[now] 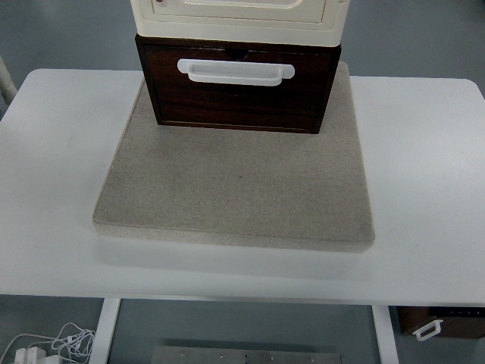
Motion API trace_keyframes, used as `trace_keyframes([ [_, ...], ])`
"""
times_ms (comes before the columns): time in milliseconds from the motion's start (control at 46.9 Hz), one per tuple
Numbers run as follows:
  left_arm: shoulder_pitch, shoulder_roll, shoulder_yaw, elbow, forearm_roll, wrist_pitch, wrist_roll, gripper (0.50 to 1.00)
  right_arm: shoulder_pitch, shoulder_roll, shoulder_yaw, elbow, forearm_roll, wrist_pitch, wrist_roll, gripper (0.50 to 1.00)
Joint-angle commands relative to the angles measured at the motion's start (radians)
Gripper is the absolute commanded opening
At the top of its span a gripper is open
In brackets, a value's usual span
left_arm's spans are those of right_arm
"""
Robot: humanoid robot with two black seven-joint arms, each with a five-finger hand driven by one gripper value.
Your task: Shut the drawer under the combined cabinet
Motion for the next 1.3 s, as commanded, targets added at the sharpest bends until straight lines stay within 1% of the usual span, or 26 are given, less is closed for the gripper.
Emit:
trace_keyframes([
  [0, 0.000, 0.002, 0.006, 0.071, -0.004, 0.000, 0.003, 0.994, 0.000, 0.000, 0.000, 0.000, 0.000, 0.000, 0.000, 0.952],
  [128, -0.007, 0.002, 0.009, 0.174, -0.005, 0.000, 0.016, 0.994, 0.000, 0.000, 0.001, 0.000, 0.000, 0.000, 0.000, 0.952],
  [256, 0.007, -0.001, 0.011, 0.239, -0.005, 0.000, 0.019, 0.994, 0.000, 0.000, 0.000, 0.000, 0.000, 0.000, 0.000, 0.952],
  [384, 0.027, -0.012, 0.018, 0.289, -0.005, 0.043, 0.023, 0.996, 0.000, 0.000, 0.000, 0.000, 0.000, 0.000, 0.000, 0.952],
  [683, 0.153, -0.055, 0.018, 0.296, -0.070, 0.042, 0.023, 0.996, 0.000, 0.000, 0.000, 0.000, 0.000, 0.000, 0.000, 0.952],
  [790, 0.193, -0.063, 0.018, 0.296, -0.134, 0.037, 0.025, 0.996, 0.000, 0.000, 0.000, 0.000, 0.000, 0.000, 0.000, 0.952],
  [875, 0.217, -0.073, 0.031, 0.296, -0.159, 0.029, 0.046, 0.996, 0.000, 0.000, 0.000, 0.000, 0.000, 0.000, 0.000, 0.952],
  [1280, 0.308, -0.133, 0.037, 0.296, -0.242, -0.098, 0.069, 0.996, 0.001, 0.000, 0.001, 0.000, 0.000, 0.000, 0.000, 0.952],
])
